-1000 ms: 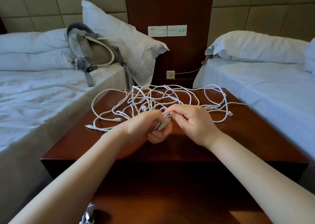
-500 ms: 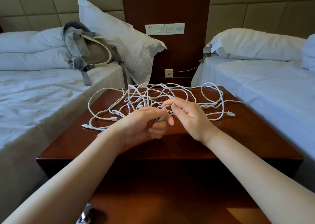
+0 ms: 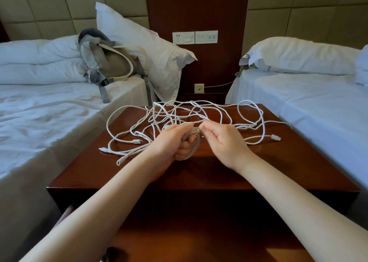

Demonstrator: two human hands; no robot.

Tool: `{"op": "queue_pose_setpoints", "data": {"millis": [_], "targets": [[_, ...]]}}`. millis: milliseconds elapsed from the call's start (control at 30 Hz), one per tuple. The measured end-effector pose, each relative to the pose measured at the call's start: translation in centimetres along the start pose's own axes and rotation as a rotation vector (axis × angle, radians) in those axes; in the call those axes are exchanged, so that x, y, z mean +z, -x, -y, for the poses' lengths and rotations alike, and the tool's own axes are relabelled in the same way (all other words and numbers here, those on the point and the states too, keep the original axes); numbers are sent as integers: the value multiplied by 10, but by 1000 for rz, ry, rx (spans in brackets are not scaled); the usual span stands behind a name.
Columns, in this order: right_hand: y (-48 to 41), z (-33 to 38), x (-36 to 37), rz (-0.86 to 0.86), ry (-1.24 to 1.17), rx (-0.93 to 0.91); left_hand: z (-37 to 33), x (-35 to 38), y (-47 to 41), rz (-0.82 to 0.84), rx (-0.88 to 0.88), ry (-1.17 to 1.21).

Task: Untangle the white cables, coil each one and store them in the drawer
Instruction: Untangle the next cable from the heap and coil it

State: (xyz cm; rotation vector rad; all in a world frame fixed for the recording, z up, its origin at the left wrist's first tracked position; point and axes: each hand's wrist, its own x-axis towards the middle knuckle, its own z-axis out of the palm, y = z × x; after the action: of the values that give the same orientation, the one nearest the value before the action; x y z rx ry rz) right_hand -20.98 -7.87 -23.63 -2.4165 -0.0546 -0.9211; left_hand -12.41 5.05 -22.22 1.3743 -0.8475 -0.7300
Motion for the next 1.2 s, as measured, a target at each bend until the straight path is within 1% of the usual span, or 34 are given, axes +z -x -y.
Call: {"op": "queue_pose_setpoints", "data": {"millis": [67,267,367,467,533,667,767,867,933,1000,1067,1200], "targets": [[0,1,1,-58,76,-9,1,-1,-1,-23,3,0],[-1,-3,-2,-133,156,1,1,-3,1,78,32,76],[-2,-5,-1,-100,132,-17,4,-9,0,77,46,-35],[0,-1,-1,-54,111,-55,5,-12,-2,41,38,-113],[1,3,-2,4,88,-71,4,-11,-3,36,25,-117],[3,8,-2,57,177,-87,1,-6,-2,41,-6,-72],[3,8,-2,78,225,-75,0,-1,-4,-32,-42,-48],[4,9,-3,101,267,-61,2,0,-4,-121,14,-137],[4,11,-4,117,283,-46,2,1,-3,-216,29,-145],[3,13,-4,137,269,-21,2,2,-3,-271,30,-146],[3,14,-4,165,258,-10,3,5,-3,-286,38,-137],[3,13,-2,210,340,-13,4,5,-4,-309,39,-134]]}}
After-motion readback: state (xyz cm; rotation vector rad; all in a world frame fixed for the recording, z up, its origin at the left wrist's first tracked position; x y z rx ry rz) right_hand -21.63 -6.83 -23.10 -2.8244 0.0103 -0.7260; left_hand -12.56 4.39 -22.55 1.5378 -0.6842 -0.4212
